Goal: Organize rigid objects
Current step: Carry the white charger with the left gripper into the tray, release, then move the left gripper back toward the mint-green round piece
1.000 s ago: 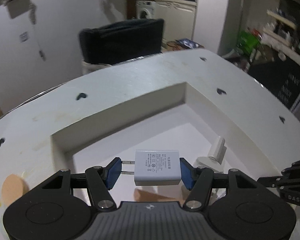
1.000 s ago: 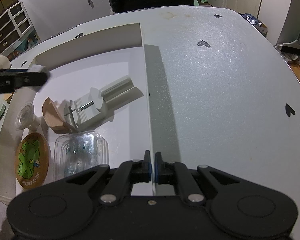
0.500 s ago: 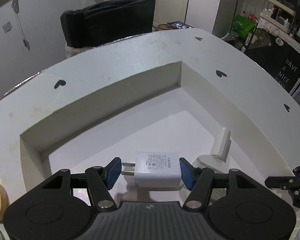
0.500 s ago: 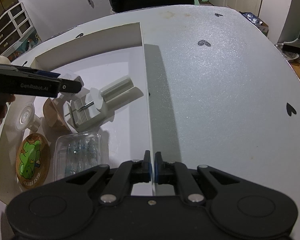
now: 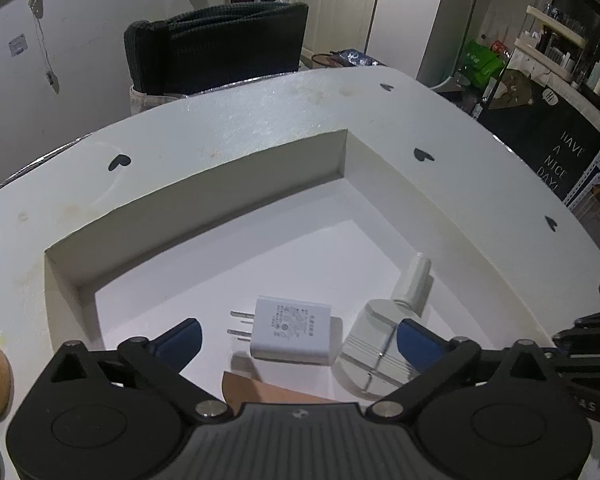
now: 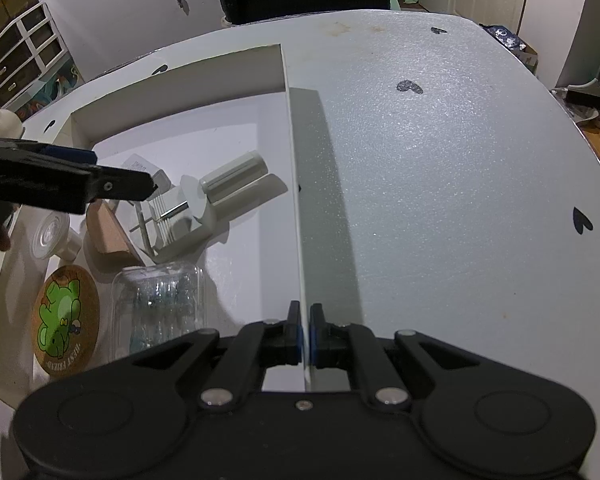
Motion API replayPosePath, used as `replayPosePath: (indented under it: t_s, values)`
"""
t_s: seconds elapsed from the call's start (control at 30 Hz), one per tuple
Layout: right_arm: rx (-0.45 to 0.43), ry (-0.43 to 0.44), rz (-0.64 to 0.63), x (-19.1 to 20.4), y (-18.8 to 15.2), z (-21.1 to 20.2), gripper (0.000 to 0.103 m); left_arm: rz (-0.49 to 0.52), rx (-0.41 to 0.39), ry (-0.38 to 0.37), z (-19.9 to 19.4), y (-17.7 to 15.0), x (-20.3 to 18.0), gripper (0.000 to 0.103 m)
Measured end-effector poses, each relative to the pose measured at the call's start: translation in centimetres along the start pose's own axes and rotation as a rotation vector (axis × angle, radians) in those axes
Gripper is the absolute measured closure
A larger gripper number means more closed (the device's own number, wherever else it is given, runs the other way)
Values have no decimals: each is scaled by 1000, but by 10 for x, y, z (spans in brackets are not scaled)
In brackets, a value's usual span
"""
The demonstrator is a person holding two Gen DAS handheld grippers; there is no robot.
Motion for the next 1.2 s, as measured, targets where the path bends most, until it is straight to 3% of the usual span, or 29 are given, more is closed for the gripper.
replayPosePath:
  t_s: [0.47,0.67,0.97,1.2]
  values:
    - [-7,3,-42,3,-1,0,98,-90,-147,7,-83,-5,-5,0]
    - [-11,4,-57,3,-2,-1,98,-129,-197,57,-116,-17,8,0]
    - [-12,12,-72,3,-2,-2,98,-166,-231,173,-147,-41,49,0]
    - [-5,9,-62,3,-1,-2,98,-267,-257,257,-157,-68,107,0]
Point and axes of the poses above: each gripper's, at about its wrist camera, not at the fingertips, and z roughly the way its jaws point, x to its left, y to its top, the point moved 7 cm from there along z, roughly the way its jaws point, and after that the axes turned 5 degrees about -x, right-handed, at the moved point
